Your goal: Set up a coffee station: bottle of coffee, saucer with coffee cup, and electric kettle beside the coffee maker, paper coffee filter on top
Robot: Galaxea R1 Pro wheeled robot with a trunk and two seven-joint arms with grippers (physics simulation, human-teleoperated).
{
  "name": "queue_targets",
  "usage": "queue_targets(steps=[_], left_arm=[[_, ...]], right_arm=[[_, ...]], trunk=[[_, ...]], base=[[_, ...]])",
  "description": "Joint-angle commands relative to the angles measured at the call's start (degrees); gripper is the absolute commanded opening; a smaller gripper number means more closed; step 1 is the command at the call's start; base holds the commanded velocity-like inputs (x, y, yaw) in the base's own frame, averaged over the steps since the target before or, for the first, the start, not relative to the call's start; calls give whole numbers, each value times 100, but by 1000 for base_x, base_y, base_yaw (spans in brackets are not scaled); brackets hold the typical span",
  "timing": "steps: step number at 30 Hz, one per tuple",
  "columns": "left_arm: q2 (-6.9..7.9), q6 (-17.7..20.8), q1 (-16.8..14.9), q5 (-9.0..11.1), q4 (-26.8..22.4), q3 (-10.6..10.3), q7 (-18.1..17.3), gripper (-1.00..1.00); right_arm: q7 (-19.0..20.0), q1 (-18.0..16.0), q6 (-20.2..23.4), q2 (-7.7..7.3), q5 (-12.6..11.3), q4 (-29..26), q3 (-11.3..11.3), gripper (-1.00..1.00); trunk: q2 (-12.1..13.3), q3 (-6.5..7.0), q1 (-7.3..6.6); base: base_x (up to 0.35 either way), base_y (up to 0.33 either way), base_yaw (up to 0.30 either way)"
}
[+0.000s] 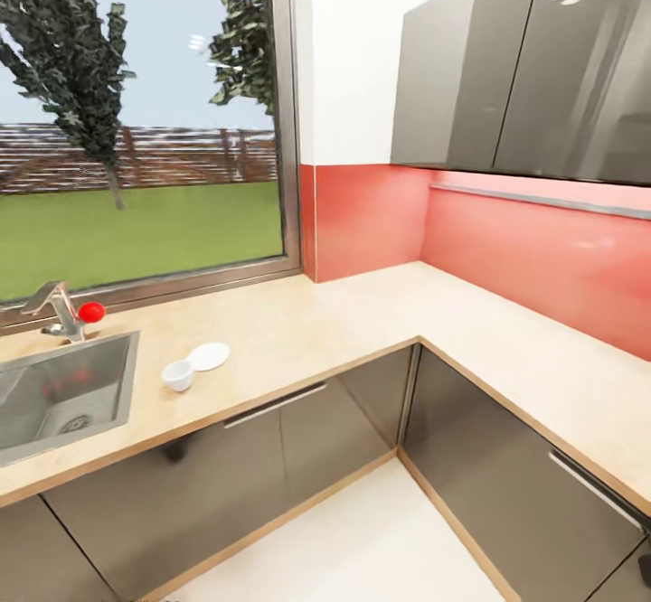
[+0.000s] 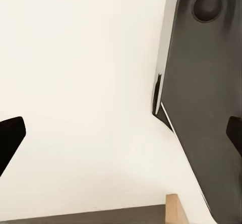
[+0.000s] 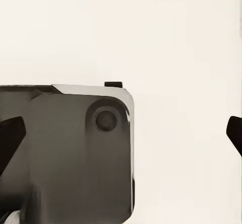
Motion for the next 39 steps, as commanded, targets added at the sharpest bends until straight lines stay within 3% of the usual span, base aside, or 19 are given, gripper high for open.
queue_targets(steps=[1,16,39], left_arm=[[-5,-14,0,-61,-5,47,17,100],[-7,-14,0,-38,-5,47,25,100],[-15,-23,0,-40,-5,49,17,100]], right_arm=[[-7,-4,-18,2,1,5,-3,100],[-7,-4,-10,5,9,5,5,100],[-3,-4,22,5,11,-6,14,100]], trunk=[[-10,-11,4],[-10,-11,4],[-10,-11,4]], base=[[135,-279,278],[31,-263,279],[0,-11,279]])
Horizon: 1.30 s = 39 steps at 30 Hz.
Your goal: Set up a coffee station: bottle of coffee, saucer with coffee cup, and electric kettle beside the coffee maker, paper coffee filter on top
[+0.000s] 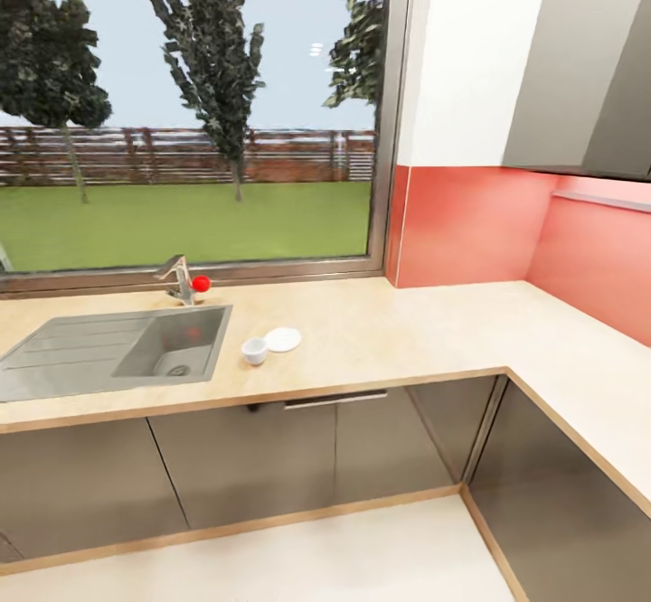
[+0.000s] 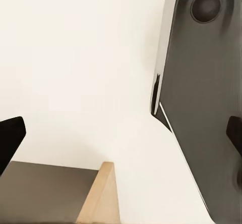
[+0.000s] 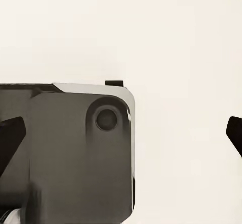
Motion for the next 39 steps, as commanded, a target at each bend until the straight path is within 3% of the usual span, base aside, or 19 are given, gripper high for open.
queue_targets(steps=[1,7,17,22,34,39], left_arm=[[-1,-12,0,-58,-4,47,14,100],[-4,-13,-7,-60,-10,53,5,100],[-137,2,-9,-79,-13,46,-33,100],[-134,-56,-29,-81,-69,38,-32,100],[-147,-961,-52,-41,-2001,44,-61,100],[-153,-1574,-69,-40,-2804,37,-72,100]], right_arm=[[-3,-4,-17,0,1,5,-2,100],[-4,-4,-3,0,13,-4,-2,100],[31,-4,-15,1,-28,-108,-23,100],[21,-4,-42,55,-19,-184,-15,100],[5,-11,-166,69,18,-1972,0,100],[8,-28,-460,182,10,-2670,6,100]], trunk=[[-10,-10,3],[-10,-10,3],[-10,-10,3],[-10,-10,3],[-10,-10,3],[-10,-10,3]], base=[[0,0,261],[0,0,174],[0,0,13],[0,0,0],[0,0,0],[0,0,0]])
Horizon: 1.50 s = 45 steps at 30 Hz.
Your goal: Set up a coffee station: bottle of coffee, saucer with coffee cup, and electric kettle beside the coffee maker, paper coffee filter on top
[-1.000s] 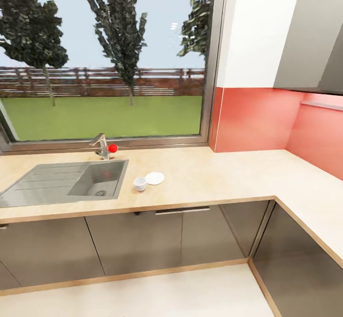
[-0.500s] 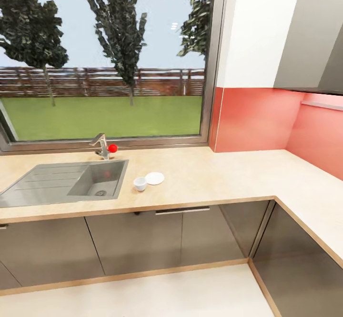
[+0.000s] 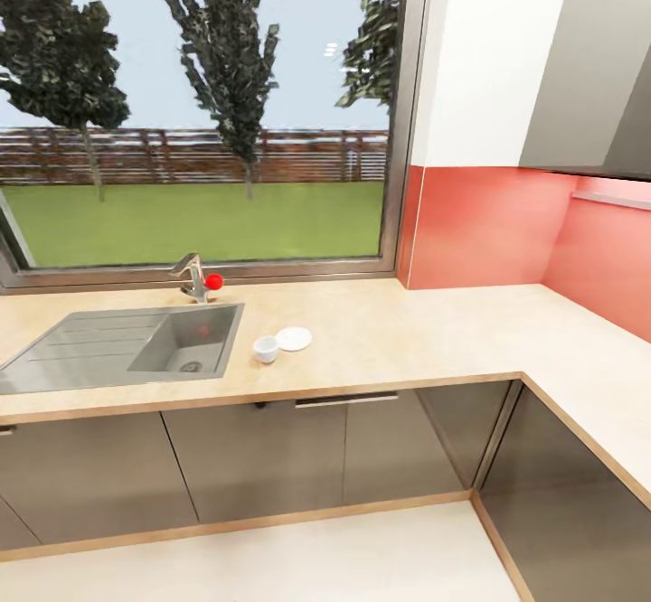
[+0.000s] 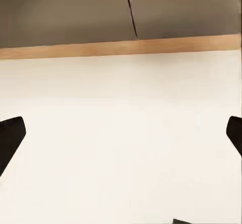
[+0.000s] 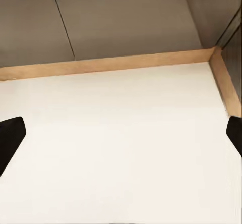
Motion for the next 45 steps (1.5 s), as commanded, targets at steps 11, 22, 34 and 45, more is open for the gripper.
queue_targets(steps=[11,22,34,45], left_arm=[[-300,-618,-230,-16,-2397,4,34,100],[-387,2368,-2640,622,-4833,-342,30,100],[235,7837,-7225,627,-1661,-341,-1128,100],[287,7992,-7800,593,-188,-359,-1203,100]], right_arm=[[19,-294,-573,437,8,-1342,134,100],[-23,-3075,73,1004,16,-1483,760,100],[-566,-5579,4780,1004,-39,-1417,760,100],[-567,-5957,6179,1004,-1195,-1067,752,100]], trunk=[[-10,-12,3],[-10,-12,3],[-10,-12,3],[-10,-12,3]], base=[[0,0,0],[0,0,0],[0,0,0],[0,0,0]])
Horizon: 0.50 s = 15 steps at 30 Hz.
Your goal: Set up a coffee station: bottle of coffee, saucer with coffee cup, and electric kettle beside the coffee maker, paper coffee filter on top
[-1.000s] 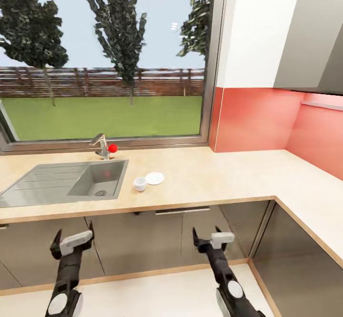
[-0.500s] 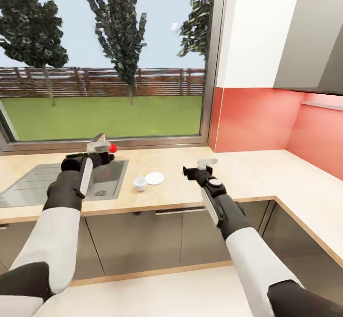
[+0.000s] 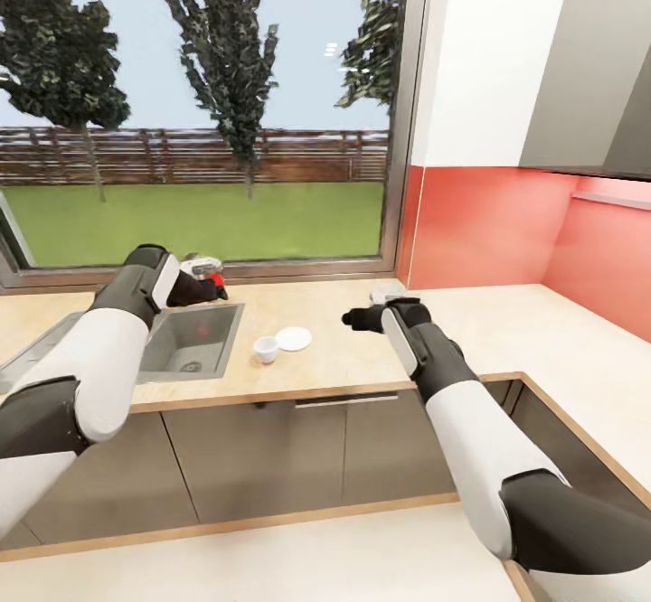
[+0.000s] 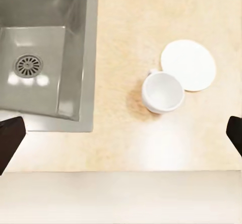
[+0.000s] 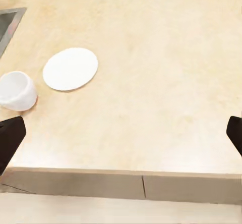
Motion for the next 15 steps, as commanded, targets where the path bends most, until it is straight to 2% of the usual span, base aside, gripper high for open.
queue_targets(steps=[1,3,5,7,8,10,11,12,14,15], left_arm=[[1,28,-16,-40,69,27,-27,100],[5,45,-36,-43,213,27,-32,100],[7,63,-41,-44,350,27,-34,100],[25,77,-45,-44,534,24,-35,100],[90,82,-46,-44,596,23,-36,100],[131,83,-42,-44,599,18,-66,100],[159,53,-34,-58,596,-76,-521,100],[192,35,-32,-66,594,-194,-784,100],[322,6,-19,-74,585,-607,-1431,100],[541,-25,-8,-78,563,-1424,-2503,100]], right_arm=[[-61,-14,56,0,-313,45,11,100],[-69,-33,111,0,-692,88,12,100],[-70,-40,224,0,-887,96,12,100],[-64,-46,552,0,-1091,82,10,100],[-49,-47,740,0,-1172,70,7,100],[-32,-48,808,0,-1205,71,5,100],[-9,-48,825,0,-1214,73,-1,100],[-5,-48,828,0,-1215,82,-2,100],[4,-48,830,0,-1224,96,-9,100],[8,-48,831,0,-1358,103,-13,100]], trunk=[[-13,-13,4],[-13,-13,4],[-13,-13,4],[-13,-13,4],[-13,-13,4],[-13,-13,4],[-13,-13,4],[-13,-13,4],[-13,-13,4],[-13,-13,4]], base=[[0,0,0],[0,0,0],[0,0,0],[0,0,0],[0,0,0],[0,0,0],[0,0,0],[0,0,0],[0,0,0],[0,0,0]])
